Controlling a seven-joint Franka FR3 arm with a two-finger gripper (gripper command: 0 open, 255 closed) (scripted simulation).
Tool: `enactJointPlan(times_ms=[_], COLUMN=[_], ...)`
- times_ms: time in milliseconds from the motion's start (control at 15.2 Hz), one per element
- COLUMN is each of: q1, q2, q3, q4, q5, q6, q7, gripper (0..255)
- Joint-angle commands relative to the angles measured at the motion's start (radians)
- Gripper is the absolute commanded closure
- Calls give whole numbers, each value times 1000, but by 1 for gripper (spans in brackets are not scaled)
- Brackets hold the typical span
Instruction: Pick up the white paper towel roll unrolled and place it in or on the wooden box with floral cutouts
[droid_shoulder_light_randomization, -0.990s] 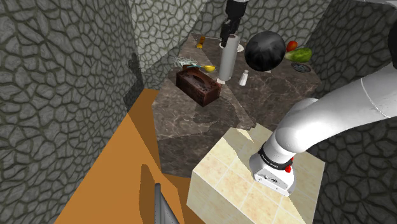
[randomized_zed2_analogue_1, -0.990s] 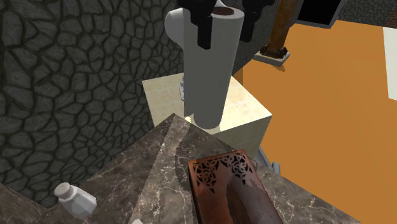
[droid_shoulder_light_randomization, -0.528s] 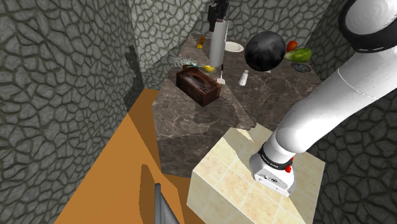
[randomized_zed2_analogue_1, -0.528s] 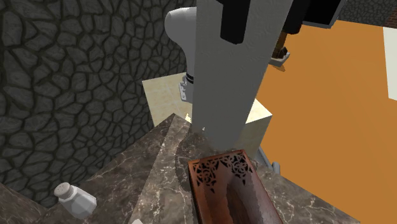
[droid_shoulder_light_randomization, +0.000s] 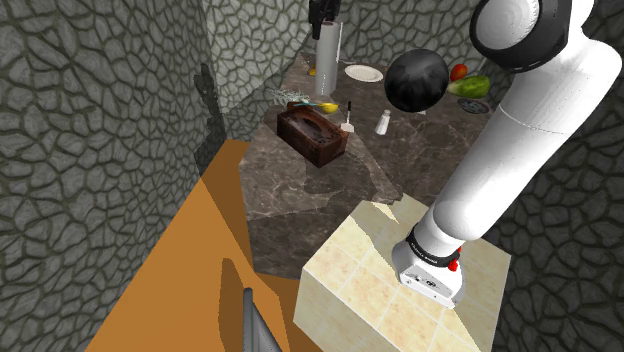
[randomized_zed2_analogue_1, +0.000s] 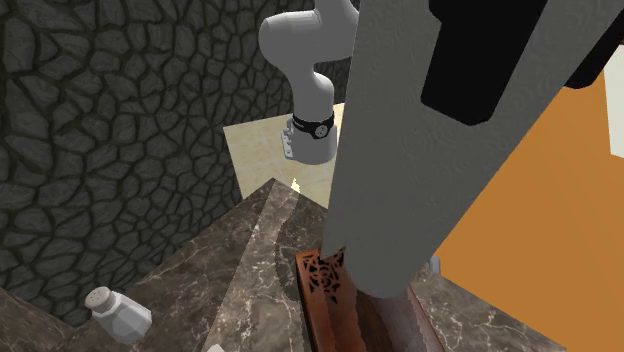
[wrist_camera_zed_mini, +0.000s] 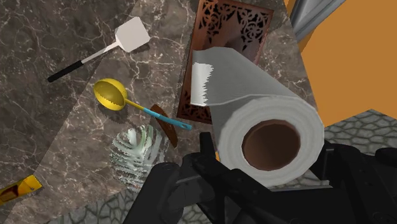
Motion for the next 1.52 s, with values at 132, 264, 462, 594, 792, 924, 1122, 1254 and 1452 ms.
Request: enactJointPlan(times_ms=[132, 264, 462, 594, 792, 924, 1122, 1254, 1452], q1=[2, 2, 2, 3, 3, 3, 3, 3, 2], q2=[-14, -20, -28, -31, -35, -36, -36, -35, -31], q3=[1, 2, 2, 2, 2, 2, 2, 2, 2], q4=[-73, -108, -158, -189, -234, -262, -302, -328, -364], q5=[-3, -4, -6, -7, -7, -8, -8, -8, -8], q6=[60, 88, 131, 159, 200, 227, 267, 294, 333], q7=[4, 6, 8, 9, 11, 12, 13, 13, 14], gripper=[255, 255, 255, 255, 255, 255, 255, 255, 255])
